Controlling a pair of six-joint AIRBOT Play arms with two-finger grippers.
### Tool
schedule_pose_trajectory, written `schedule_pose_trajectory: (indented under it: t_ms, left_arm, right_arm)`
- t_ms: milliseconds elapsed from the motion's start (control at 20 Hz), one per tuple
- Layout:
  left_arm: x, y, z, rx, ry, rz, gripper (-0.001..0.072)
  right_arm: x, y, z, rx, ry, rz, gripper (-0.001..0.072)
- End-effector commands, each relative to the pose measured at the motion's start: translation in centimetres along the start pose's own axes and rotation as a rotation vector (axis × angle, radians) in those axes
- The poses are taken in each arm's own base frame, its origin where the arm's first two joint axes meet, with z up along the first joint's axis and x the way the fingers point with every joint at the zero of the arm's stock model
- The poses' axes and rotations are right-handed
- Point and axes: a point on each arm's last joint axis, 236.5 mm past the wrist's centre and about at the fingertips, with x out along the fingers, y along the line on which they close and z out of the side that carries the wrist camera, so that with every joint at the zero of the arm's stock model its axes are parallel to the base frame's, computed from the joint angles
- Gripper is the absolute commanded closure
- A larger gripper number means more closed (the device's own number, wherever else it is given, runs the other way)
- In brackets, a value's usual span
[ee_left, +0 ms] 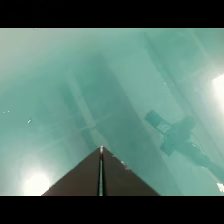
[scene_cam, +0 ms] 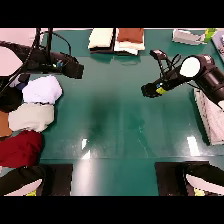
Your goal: Fold the shirts.
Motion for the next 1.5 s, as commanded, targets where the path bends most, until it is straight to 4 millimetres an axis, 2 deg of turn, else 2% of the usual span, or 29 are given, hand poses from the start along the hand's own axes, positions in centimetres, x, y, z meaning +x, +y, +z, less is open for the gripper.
schedule_pose_trajectory:
  t_ms: [0, 500, 600, 650, 700, 750, 800, 850, 900, 1000, 1050, 1100, 1300, 1450]
  left_arm:
    - [0.0, 0.0, 0.0, 0.001, 0.0, -0.001, 0.0683]
    - [0.0, 0.0, 0.0, 0.0, 0.0, -0.001, 0.0683]
    - [0.0, -0.1, 1.8, 0.002, -0.074, -0.004, 0.0683]
    - [-0.2, 0.3, 2.3, 0.031, -0.097, 0.016, 0.0683]
    - [-0.3, 2.1, 2.5, 0.067, -0.102, 0.086, 0.0682]
    - [-0.5, 4.9, 2.2, 0.047, -0.087, 0.175, 0.0628]
    - [-0.9, 8.6, 1.4, -0.008, -0.054, 0.277, 0.0418]
    - [-1.1, 11.9, 0.1, -0.052, -0.003, 0.352, 0.0382]
    - [-1.1, 15.4, -1.8, -0.108, 0.067, 0.414, 0.0382]
    - [-0.7, 21.0, -6.1, -0.191, 0.222, 0.497, 0.038]
    - [-0.3, 23.1, -8.3, -0.229, 0.299, 0.521, 0.0234]
    - [0.4, 24.8, -10.7, -0.291, 0.377, 0.535, 0.0009]
    - [4.5, 28.6, -18.0, -0.421, 0.601, 0.522, 0.0007]
    - [7.9, 29.4, -21.0, -0.436, 0.68, 0.501, 0.0008]
  right_arm:
    - [0.0, 0.0, 0.0, -0.001, 0.0, 0.001, 0.0693]
    - [0.0, 0.2, 0.0, 0.001, 0.001, 0.007, 0.0693]
    - [0.0, 0.2, 0.0, 0.001, 0.001, 0.007, 0.0693]
    - [0.0, 0.2, 0.0, 0.001, 0.0, 0.007, 0.0693]
    - [0.0, 0.2, 0.1, 0.002, -0.002, 0.007, 0.0693]
    - [0.0, 0.2, 0.1, 0.001, -0.002, 0.007, 0.0693]
    - [0.0, 0.2, 0.0, 0.001, 0.002, 0.007, 0.0693]
    - [0.0, 0.2, 0.0, 0.001, 0.003, 0.006, 0.0693]
    - [0.0, 0.2, 0.0, 0.001, 0.001, 0.007, 0.0693]
    - [0.0, 0.2, 0.0, 0.001, 0.001, 0.007, 0.0693]
    - [0.0, 0.2, 0.0, 0.001, 0.001, 0.007, 0.0693]
    - [0.0, 0.2, 0.0, 0.001, 0.001, 0.007, 0.0693]
    - [0.0, 0.2, 0.0, 0.001, 0.001, 0.007, 0.0693]
    - [0.0, 0.2, 0.1, 0.002, -0.002, 0.008, 0.0693]
